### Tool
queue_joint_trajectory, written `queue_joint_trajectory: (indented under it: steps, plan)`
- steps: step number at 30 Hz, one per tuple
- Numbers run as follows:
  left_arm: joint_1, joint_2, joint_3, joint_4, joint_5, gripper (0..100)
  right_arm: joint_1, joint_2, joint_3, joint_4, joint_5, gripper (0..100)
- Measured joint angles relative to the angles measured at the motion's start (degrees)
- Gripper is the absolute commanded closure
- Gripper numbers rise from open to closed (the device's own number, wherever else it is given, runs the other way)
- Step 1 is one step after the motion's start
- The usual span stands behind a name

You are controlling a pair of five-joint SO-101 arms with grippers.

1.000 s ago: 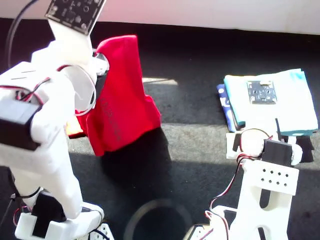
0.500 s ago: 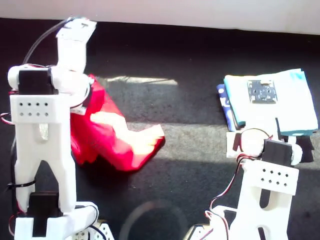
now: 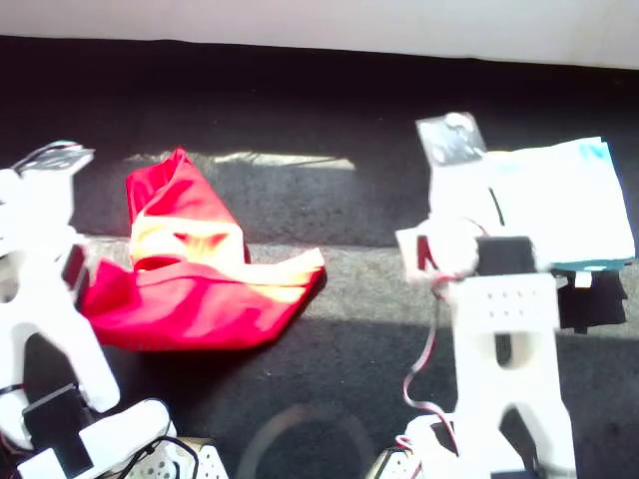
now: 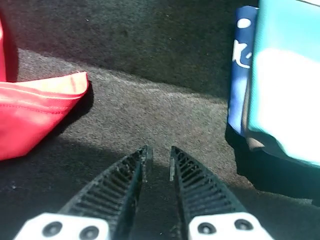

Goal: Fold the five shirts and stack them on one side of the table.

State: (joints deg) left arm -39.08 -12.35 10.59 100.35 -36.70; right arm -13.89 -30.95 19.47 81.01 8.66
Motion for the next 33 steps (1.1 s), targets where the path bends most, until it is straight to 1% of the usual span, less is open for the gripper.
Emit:
queue_joint_trajectory:
  steps: [3, 6, 8, 11, 17, 22, 28, 31, 33]
  plan:
    - [-5.5, 0.0, 0.2, 0.0, -2.3, 99, -6.2, 9.4, -9.6, 0.2, -2.1, 91.0]
    - [-9.5, 0.0, 0.2, 0.0, -3.1, 99, -12.0, 19.8, -20.7, -0.4, -5.5, 80.7]
    - [-10.7, 0.0, 0.2, 0.0, -3.1, 99, -15.6, 27.4, -28.1, -1.4, -7.7, 75.8]
    - [-11.3, 0.0, 0.2, 0.0, -3.1, 99, -20.7, 40.0, -38.6, -3.9, -11.1, 75.8]
    - [-11.5, 0.0, 0.2, 0.0, -3.1, 99, -28.4, 63.9, -58.2, -10.3, -18.0, 75.8]
    - [-11.5, 0.0, 0.2, 0.0, -3.1, 99, -33.9, 80.3, -73.2, -11.8, -20.9, 75.8]
    - [-11.5, 0.0, 0.2, -0.2, -3.1, 99, -36.8, 91.3, -85.4, -11.8, -21.0, 75.8]
    - [-11.5, 0.0, 0.2, -1.9, -3.1, 99, -36.9, 94.4, -87.2, -12.0, -21.0, 75.9]
    - [-11.5, 0.0, 0.2, -2.5, -3.1, 99, -36.7, 96.2, -87.2, -12.0, -21.0, 79.5]
